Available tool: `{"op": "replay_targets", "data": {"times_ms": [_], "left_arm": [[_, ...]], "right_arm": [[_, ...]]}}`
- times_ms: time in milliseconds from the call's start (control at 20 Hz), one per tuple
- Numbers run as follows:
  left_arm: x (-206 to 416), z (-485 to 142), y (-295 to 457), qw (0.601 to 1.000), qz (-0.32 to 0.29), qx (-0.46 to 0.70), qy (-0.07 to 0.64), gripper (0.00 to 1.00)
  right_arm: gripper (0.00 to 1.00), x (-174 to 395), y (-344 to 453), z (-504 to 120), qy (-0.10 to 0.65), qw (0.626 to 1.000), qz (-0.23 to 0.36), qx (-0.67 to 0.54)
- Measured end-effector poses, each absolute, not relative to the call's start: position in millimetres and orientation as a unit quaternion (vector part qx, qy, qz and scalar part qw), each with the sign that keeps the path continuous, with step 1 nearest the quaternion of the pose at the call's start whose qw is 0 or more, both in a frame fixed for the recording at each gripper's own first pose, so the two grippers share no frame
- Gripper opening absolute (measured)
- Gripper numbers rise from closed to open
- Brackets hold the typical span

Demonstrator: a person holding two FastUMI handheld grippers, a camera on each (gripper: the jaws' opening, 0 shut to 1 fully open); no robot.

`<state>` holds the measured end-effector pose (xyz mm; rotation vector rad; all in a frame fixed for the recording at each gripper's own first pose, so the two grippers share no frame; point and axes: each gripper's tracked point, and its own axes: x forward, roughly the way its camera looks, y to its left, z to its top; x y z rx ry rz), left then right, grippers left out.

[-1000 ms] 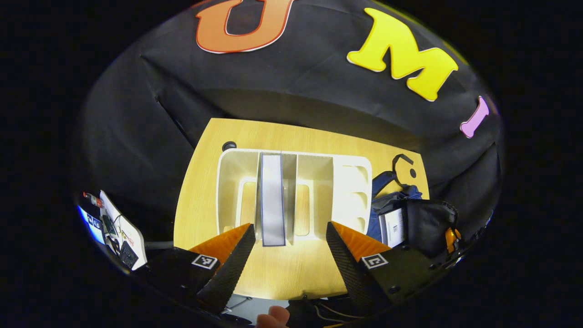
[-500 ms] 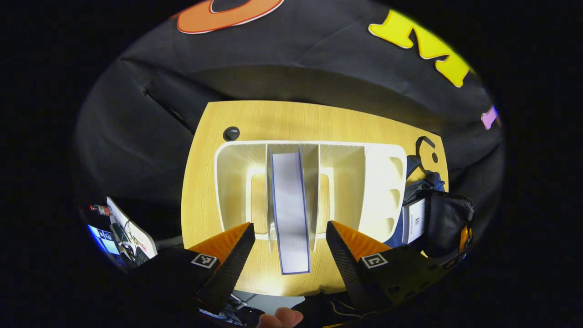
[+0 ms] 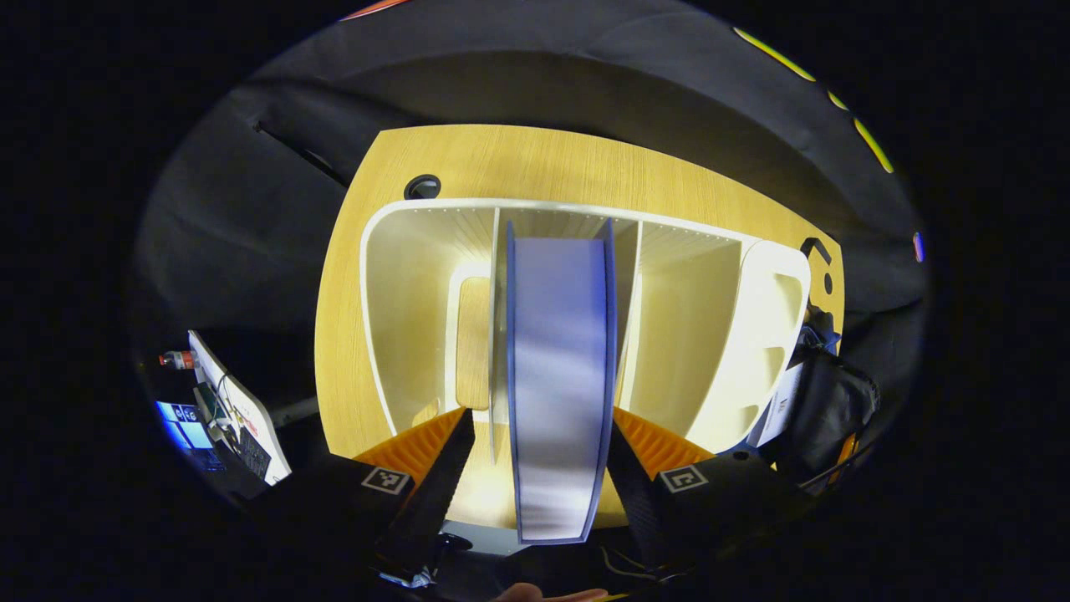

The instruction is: Open the schoolbag, grab two books from the bookshelf and put them into the schoolbag.

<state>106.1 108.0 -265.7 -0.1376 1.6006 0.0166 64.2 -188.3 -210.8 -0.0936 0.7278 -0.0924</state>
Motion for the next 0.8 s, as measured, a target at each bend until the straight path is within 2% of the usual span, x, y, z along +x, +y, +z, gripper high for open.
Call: {"op": "replay_targets", "data": {"times_ms": [200, 250, 300, 400, 450, 600, 800], "left_arm": [[106.2, -275.4, 108.6, 0.687, 0.021, -0.066, 0.724, 0.81], [104.7, -276.8, 108.9, 0.685, 0.028, -0.069, 0.725, 0.72], [102.9, -278.2, 108.8, 0.681, 0.029, -0.074, 0.728, 0.69], [99.9, -277.7, 111.6, 0.677, 0.035, -0.079, 0.731, 0.65], [99.2, -277.5, 107.5, 0.675, 0.032, -0.086, 0.732, 0.55], [97.1, -274.6, 105.9, 0.680, 0.027, -0.085, 0.728, 0.48], [92.7, -245.6, 114.5, 0.703, 0.022, -0.071, 0.708, 0.46]], "right_arm": [[0.00, 63.8, -187.2, -212.3, 0.357, 0.932, -0.045, -0.048], [0.00, 63.7, -188.1, -211.2, 0.356, 0.932, -0.046, -0.049], [0.00, 64.4, -188.8, -211.5, 0.356, 0.932, -0.047, -0.049], [0.00, 63.3, -189.2, -212.7, 0.357, 0.932, -0.046, -0.047], [0.00, 63.4, -189.5, -213.2, 0.357, 0.932, -0.046, -0.046], [0.00, 64.0, -189.4, -215.6, 0.358, 0.932, -0.044, -0.046], [0.00, 66.0, -186.8, -217.0, 0.357, 0.932, -0.038, -0.044]]}}
